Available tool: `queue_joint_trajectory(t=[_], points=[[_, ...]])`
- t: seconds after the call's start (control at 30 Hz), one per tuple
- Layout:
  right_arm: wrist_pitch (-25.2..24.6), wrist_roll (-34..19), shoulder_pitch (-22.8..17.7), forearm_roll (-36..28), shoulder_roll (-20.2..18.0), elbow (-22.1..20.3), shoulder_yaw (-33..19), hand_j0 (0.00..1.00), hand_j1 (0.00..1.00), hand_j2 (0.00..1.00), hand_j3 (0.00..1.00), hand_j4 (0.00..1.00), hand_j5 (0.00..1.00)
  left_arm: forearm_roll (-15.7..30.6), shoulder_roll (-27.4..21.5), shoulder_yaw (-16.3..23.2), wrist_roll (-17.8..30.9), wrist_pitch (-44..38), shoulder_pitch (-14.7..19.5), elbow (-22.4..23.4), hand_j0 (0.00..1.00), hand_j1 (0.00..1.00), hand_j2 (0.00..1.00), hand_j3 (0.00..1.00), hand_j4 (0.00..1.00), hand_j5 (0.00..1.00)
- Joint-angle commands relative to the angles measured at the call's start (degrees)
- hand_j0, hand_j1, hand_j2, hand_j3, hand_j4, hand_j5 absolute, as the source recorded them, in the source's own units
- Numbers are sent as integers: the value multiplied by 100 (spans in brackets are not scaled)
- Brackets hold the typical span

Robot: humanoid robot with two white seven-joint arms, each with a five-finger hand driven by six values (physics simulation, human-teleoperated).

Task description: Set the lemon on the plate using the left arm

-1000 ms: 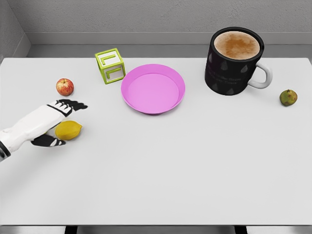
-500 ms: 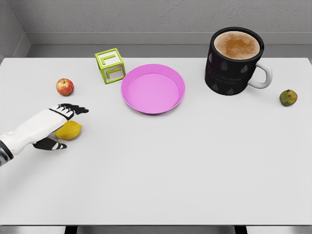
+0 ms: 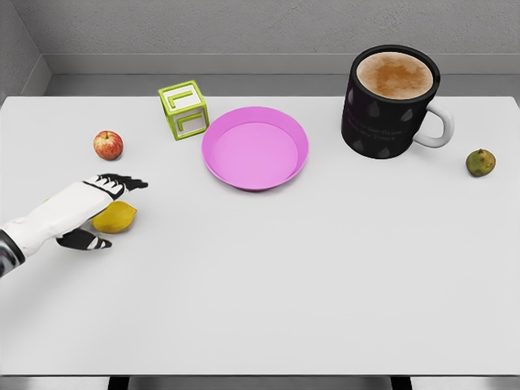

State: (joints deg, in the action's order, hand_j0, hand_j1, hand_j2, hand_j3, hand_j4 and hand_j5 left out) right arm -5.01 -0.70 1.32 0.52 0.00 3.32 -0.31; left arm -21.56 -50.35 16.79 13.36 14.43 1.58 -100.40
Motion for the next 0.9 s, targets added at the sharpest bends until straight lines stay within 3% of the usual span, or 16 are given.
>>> queue_joint_trajectory(t=[0.0, 0.57, 0.87], points=[[0, 0, 0, 1, 0, 2, -4, 100, 100, 100, 100, 100, 100, 12, 34, -1, 96, -46, 0, 11, 100, 100, 100, 100, 100, 100], [0, 0, 0, 1, 0, 2, 5, 100, 100, 100, 100, 100, 100, 3, 157, 17, 237, -265, 158, 47, 100, 100, 100, 100, 100, 100], [0, 0, 0, 1, 0, 2, 5, 100, 100, 100, 100, 100, 100, -331, 166, 131, 228, -248, 220, 29, 100, 100, 100, 100, 100, 100]])
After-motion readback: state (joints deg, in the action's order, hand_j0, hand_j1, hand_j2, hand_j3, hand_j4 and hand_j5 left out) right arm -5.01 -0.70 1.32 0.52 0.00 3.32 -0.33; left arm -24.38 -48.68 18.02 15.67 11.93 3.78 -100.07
